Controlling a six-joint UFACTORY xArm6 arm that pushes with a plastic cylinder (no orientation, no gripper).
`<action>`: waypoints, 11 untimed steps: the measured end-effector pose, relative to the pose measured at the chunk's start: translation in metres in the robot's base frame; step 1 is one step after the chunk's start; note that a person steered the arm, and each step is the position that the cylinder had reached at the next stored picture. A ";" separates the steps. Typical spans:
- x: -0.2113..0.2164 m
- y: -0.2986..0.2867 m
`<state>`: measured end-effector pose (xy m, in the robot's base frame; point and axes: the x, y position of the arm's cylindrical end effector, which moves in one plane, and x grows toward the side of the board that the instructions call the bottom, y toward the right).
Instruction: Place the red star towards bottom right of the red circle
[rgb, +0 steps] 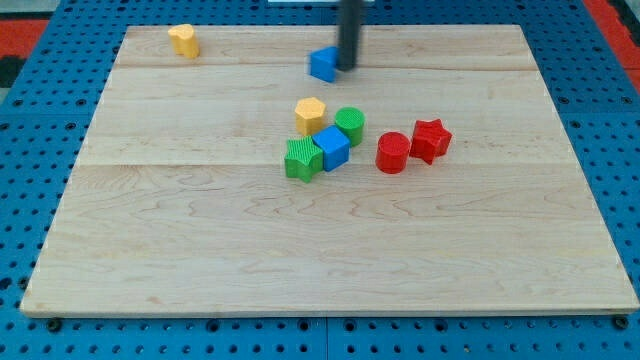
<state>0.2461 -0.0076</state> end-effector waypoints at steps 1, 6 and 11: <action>-0.045 -0.091; 0.022 -0.058; 0.196 0.139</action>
